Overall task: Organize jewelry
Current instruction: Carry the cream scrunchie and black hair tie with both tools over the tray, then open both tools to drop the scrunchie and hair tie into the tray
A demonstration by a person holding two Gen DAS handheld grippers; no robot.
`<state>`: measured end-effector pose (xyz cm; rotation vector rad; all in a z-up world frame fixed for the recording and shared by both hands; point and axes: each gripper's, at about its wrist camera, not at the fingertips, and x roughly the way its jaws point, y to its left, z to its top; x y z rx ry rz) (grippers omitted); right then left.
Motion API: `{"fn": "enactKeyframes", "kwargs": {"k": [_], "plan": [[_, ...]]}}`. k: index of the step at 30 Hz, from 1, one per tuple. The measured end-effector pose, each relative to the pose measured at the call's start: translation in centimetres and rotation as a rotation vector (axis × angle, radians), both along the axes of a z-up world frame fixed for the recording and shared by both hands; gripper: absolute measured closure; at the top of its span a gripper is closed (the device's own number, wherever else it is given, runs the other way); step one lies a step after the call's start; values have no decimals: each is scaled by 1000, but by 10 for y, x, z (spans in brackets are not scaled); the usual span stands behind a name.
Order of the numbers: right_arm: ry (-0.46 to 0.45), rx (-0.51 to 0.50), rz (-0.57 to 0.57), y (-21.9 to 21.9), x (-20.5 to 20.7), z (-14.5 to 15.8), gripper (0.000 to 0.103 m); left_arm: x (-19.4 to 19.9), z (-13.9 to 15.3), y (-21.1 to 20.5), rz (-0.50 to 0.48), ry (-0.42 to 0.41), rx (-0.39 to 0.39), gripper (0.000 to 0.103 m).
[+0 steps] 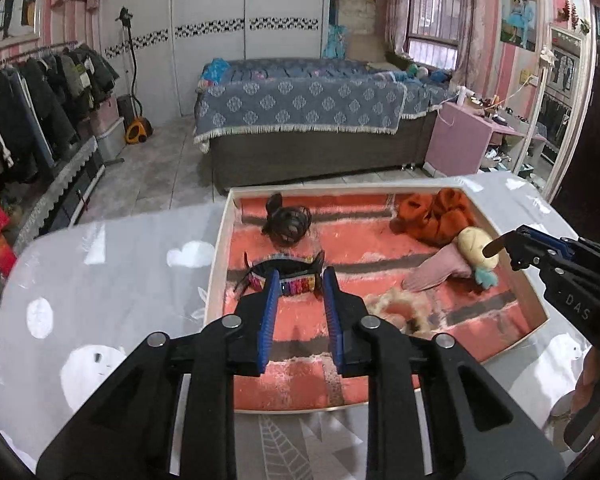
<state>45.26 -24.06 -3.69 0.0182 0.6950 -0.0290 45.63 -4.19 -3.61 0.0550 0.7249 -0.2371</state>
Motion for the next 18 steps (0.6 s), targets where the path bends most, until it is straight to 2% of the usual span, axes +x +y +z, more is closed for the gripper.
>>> {"fn": "enactKeyframes", "kwargs": {"k": [5, 9, 14, 18], "plan": [[71, -39, -35, -2, 9, -22, 87, 14, -27, 2, 6, 60, 42, 82], [141, -32, -52, -9, 17, -39, 87, 19, -36, 5, 7, 83, 48, 82], [185, -32, -70, -14, 22, -49, 87, 21, -40, 3, 3, 88, 51, 81], [215, -44, -70, -12, 24, -58, 86, 21, -42, 4, 12, 91, 52, 66]]}}
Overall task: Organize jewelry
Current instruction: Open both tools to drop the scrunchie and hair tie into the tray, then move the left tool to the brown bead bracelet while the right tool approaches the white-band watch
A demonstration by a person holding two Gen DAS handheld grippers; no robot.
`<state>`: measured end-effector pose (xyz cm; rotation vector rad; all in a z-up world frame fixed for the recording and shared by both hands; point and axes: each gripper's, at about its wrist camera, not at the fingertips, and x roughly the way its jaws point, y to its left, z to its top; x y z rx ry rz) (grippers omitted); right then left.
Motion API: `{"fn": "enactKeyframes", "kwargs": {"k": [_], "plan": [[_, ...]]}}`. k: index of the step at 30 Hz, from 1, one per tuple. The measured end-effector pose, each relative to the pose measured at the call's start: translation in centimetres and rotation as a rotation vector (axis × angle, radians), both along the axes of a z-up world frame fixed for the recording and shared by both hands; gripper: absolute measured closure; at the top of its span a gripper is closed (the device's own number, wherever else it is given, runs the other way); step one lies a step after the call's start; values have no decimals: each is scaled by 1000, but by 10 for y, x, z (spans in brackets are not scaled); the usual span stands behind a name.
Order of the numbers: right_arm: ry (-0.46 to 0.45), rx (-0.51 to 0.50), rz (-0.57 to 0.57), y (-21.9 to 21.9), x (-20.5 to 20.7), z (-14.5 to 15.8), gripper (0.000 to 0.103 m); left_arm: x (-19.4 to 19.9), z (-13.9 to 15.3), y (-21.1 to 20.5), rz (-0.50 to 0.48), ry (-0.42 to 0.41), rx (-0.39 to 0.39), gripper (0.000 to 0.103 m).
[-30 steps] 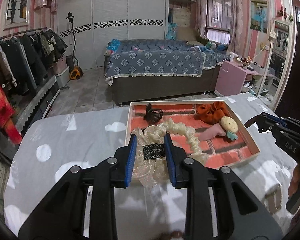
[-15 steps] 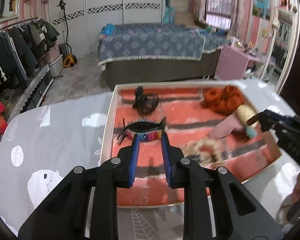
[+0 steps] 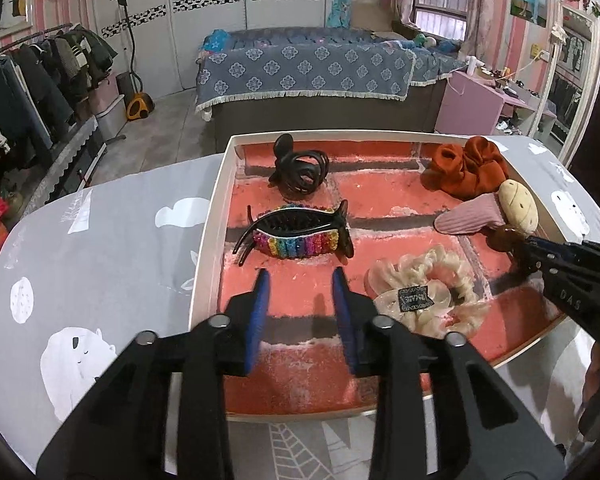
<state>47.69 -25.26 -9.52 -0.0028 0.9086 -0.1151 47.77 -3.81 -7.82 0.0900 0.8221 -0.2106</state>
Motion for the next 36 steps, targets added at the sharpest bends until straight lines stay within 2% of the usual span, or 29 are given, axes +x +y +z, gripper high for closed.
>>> {"fn": "enactKeyframes", "kwargs": {"k": [2, 3, 4, 5, 7, 10, 15, 19, 25, 29, 36], "plan": [[3, 1, -4, 0, 0, 2, 84, -1, 3, 3, 9, -5, -8, 58], [3, 4, -6, 0, -1, 5, 80, -2, 5, 4, 12, -8, -16, 50], [2, 0, -6, 1, -3, 9, 64, -4, 7, 6, 14, -12, -23, 42], [-3, -6, -4, 2, -3, 12, 50, -6, 11, 7, 15, -19, -32, 38], [-19, -22, 6, 5, -9, 21, 45, -13, 20, 8, 16, -42, -34, 26], [-31, -23, 11, 3, -17, 34, 42, -24, 34, 10, 27, -75, -24, 15], [-111, -29, 20, -2, -45, 63, 24, -45, 56, 18, 39, -106, -19, 6], [-174, -52, 25, -8, -74, 81, 15, -67, 71, 26, 54, -125, -12, 5], [-230, -30, 20, -23, -121, 95, 14, -103, 80, 37, 68, -137, -33, 5], [-242, -32, 6, -33, -153, 89, 14, -130, 76, 47, 96, -129, -39, 5], [-215, -22, -30, -52, -193, 61, 14, -164, 56, 57, 119, -96, -35, 5]]}}
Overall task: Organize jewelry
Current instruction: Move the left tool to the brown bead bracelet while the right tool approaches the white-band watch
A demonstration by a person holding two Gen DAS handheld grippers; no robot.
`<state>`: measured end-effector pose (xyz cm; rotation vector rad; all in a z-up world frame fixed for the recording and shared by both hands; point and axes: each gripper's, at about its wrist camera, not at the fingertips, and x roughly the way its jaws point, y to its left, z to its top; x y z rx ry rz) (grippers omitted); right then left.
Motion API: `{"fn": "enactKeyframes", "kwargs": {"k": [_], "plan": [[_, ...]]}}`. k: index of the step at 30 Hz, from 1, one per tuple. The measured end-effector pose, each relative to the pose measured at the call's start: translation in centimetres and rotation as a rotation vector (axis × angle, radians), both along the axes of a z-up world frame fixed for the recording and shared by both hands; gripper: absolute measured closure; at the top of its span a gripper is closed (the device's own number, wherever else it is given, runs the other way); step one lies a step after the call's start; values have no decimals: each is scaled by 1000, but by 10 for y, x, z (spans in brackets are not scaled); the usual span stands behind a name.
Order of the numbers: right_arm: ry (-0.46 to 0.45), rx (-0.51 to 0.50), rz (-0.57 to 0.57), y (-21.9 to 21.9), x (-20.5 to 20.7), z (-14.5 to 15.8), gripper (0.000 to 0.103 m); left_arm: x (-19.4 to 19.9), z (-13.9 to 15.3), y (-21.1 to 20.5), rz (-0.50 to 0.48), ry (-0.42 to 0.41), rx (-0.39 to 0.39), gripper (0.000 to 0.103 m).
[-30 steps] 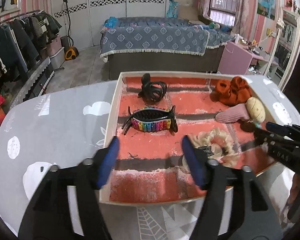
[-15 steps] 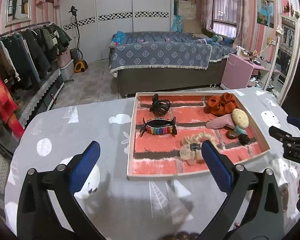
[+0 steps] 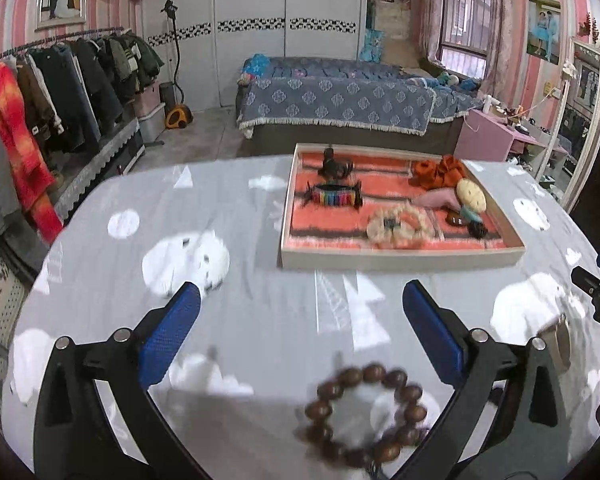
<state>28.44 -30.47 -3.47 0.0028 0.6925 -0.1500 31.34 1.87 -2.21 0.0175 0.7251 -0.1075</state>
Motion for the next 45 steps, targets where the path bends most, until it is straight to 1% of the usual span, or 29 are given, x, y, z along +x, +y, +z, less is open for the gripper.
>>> {"fn": "enactKeyframes", "kwargs": {"k": [4, 7, 13, 17, 20, 22, 25, 28, 33, 41, 44, 45], "plan": [[21, -10, -30, -10, -14, -18, 14, -12, -18, 1, 1, 25, 5, 5], [32, 14, -41, -15, -20, -26, 14, -16, -33, 4, 7, 57, -5, 5], [49, -4, -58, -16, -26, -39, 14, -23, -48, 8, 17, 74, 8, 5], [48, 5, -58, -16, -29, -45, 14, -23, -59, 10, 17, 100, 7, 5], [42, -11, -57, -14, -33, -48, 14, -22, -65, 11, 18, 117, 13, 5], [45, -16, -53, -13, -34, -48, 14, -22, -67, 12, 21, 125, 6, 5], [46, -19, -48, -12, -35, -50, 13, -18, -73, 16, 17, 155, -30, 5], [58, -33, -44, -10, -35, -52, 13, -17, -76, 17, 18, 166, -39, 5], [81, -44, -53, -10, -35, -55, 13, -20, -75, 14, 21, 146, -17, 5], [128, -25, -78, -17, -30, -62, 14, -21, -84, -2, -28, 170, 48, 5], [141, -34, -72, -15, -28, -64, 14, -22, -85, -3, -37, 170, 58, 7], [146, -39, -70, -13, -28, -65, 14, -21, -85, -4, -37, 172, 64, 9]]}}
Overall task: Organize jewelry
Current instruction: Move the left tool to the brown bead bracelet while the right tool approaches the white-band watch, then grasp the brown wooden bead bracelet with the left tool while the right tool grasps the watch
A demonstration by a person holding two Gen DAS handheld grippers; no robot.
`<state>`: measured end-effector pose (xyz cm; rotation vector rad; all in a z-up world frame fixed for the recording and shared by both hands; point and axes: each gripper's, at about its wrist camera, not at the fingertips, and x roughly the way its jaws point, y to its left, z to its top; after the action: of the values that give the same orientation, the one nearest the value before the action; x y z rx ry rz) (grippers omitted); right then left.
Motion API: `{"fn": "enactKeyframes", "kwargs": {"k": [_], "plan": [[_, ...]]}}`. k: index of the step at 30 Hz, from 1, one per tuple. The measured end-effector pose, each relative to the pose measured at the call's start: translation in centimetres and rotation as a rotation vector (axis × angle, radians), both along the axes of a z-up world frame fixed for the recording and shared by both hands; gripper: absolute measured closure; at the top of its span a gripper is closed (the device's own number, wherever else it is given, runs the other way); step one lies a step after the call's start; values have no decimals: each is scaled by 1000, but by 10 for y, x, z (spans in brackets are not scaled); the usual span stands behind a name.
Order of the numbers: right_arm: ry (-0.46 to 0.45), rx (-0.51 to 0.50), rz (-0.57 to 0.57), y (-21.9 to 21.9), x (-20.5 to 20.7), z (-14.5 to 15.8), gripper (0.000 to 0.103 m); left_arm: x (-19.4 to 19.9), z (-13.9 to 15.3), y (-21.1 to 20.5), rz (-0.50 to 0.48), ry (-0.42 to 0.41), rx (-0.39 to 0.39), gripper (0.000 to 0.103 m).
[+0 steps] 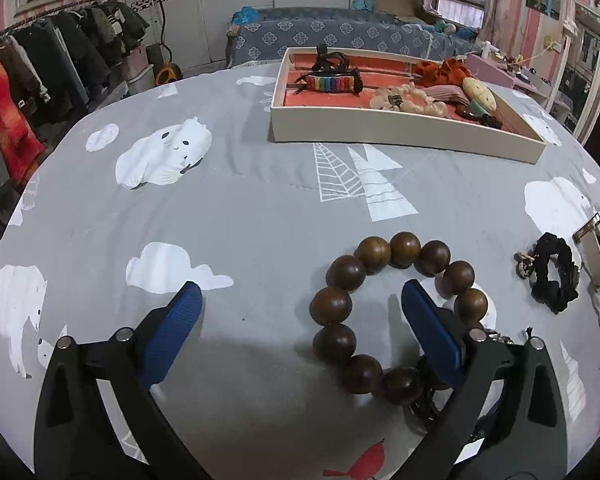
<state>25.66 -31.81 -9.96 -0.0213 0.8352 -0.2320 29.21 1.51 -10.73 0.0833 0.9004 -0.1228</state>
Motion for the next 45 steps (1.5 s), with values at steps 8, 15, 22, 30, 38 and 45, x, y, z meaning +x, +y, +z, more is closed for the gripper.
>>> {"fn": "enactKeyframes", "kwargs": {"k": [8, 15, 22, 30, 38, 45], "plan": [[42, 13, 19, 2, 6, -6, 30, 7, -9, -1, -11, 56, -9, 12], [49, 48, 42, 4, 12, -7, 42, 10, -10, -1, -12, 72, -16, 12], [49, 54, 56, 7, 11, -8, 51, 9, -11, 0, -16, 73, -18, 12], [52, 89, 69, 7, 10, -7, 63, 5, -8, -5, -42, 58, -14, 25], [44, 84, 105, 13, 9, -6, 89, -1, -4, -13, -81, 25, 1, 59], [25, 104, 108, 11, 8, -4, 94, 1, -3, -6, -83, 19, -24, 80]]}}
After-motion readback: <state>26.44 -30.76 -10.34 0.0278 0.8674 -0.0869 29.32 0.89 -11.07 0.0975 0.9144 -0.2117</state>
